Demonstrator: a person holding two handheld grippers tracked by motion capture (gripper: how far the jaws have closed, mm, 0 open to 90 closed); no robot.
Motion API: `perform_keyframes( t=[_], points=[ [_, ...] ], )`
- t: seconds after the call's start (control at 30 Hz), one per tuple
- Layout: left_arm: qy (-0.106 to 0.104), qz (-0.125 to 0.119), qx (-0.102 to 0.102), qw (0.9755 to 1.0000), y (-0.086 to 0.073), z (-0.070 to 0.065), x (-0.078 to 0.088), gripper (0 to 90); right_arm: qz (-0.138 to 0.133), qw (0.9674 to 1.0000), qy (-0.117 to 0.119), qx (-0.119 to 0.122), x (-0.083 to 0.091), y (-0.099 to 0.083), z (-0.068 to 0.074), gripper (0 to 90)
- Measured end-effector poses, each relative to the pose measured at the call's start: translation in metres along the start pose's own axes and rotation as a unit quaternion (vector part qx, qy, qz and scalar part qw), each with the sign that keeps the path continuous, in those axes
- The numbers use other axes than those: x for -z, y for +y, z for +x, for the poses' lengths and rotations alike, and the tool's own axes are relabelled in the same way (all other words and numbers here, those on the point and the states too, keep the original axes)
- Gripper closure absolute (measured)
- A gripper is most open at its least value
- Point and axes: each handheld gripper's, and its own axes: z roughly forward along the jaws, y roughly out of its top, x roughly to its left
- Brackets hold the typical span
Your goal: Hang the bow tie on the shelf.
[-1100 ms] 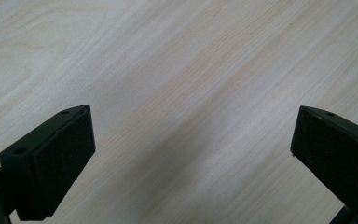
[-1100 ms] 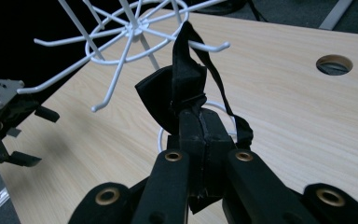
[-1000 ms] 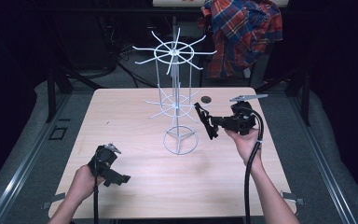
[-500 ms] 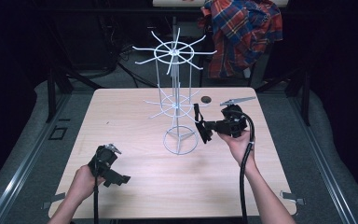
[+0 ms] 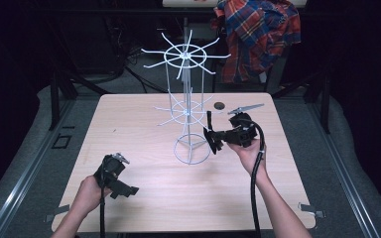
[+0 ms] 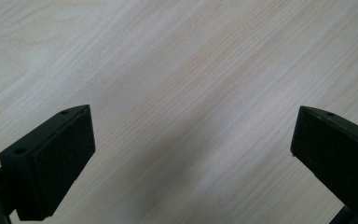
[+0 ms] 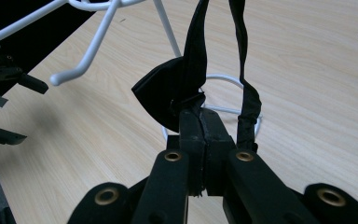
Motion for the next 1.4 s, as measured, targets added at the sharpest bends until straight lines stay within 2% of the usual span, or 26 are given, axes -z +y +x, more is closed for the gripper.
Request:
perform_keyframes(
  t=[0.17, 0.67, 1.17, 1.4],
  points=[
    [0.0, -0.001, -0.001, 1.0, 0.0, -0.001, 0.0, 0.0, 0.004, 1.0, -0.001, 0.002, -0.006, 0.0, 0.001, 89.2],
    [0.0, 0.001, 0.002, 1.0, -0.001, 0.0, 0.0, 0.0, 0.013, 0.9998, 0.003, 0.014, -0.01, 0.001, 0.007, 89.0],
    [0.002, 0.005, -0.001, 1.0, -0.001, 0.0, 0.0, 0.0, 0.024, 0.9997, -0.002, 0.01, -0.024, -0.005, 0.004, 86.4],
    [0.001, 0.006, 0.0, 1.0, -0.001, 0.0, 0.0, 0.0, 0.022, 0.9997, -0.003, 0.009, -0.023, -0.005, 0.003, 84.4]
  ],
)
